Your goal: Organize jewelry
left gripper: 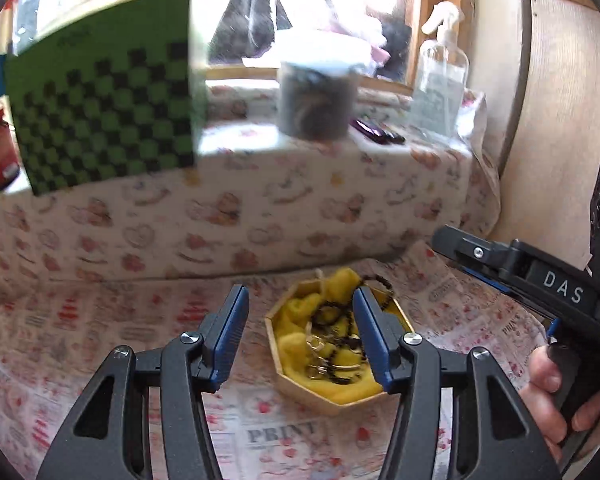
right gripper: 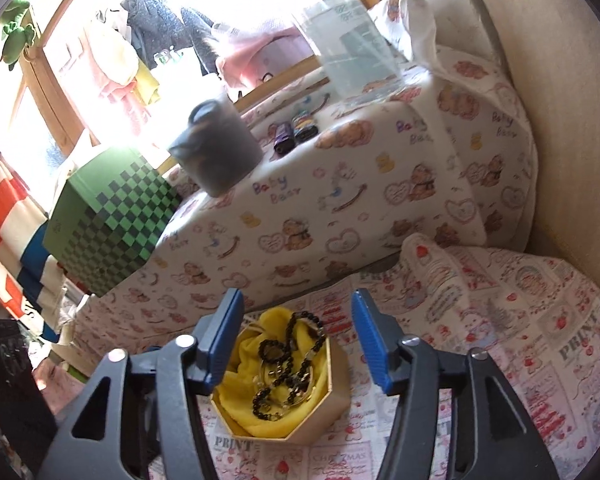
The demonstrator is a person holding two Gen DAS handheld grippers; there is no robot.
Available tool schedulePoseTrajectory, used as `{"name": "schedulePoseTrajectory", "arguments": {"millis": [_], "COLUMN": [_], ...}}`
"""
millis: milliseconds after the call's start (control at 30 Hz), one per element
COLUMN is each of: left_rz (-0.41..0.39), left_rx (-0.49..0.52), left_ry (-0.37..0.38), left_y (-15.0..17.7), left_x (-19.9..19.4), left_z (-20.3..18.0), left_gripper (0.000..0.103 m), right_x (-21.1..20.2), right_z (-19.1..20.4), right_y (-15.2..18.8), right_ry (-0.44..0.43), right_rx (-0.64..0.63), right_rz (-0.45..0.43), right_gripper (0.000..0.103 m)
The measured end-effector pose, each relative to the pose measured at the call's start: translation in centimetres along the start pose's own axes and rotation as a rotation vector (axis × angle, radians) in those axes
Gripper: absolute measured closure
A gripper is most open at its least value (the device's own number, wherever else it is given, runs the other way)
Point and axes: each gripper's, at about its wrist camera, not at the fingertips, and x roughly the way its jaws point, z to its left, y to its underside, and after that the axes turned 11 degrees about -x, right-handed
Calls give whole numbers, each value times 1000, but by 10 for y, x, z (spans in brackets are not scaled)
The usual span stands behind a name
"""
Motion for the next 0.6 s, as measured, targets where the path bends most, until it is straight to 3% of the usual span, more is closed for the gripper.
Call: {"name": "schedulePoseTrajectory", "arguments": {"millis": [33,133,200,300,333,467,600], "left_rz": [-24,-113,-177,-262,-280,-339,-404], "left_rx": [-1,-8,-2,-9,-17,-18,-27], "left_ry": [-16,-44,-59,-97,-102,-105,-123], "left_y": [-2,-7,-7,-6,-5,6,21], "left_x": [-6,-31,-50,-75,-81,-104,-114], "left_z": [4,18,28,42,47,65,77], "left_gripper": [47,26,13,3,2,1,1], "right_x": [-1,-6,-11,-24,-28,-47,-61], "right_z": [0,6,17,38,44,76,86], "right_y": [0,-1,-2,-2,-2,3,17], "right_ry": [1,-8,-9,-29,-31,27,0], "right_rx": [-3,-29,-78,-167,-192,-334,-403], "right_rz": [-2,-16,-25,-67,-88,-162,-229], "right_gripper": [47,37,24,5,1,0,0]}}
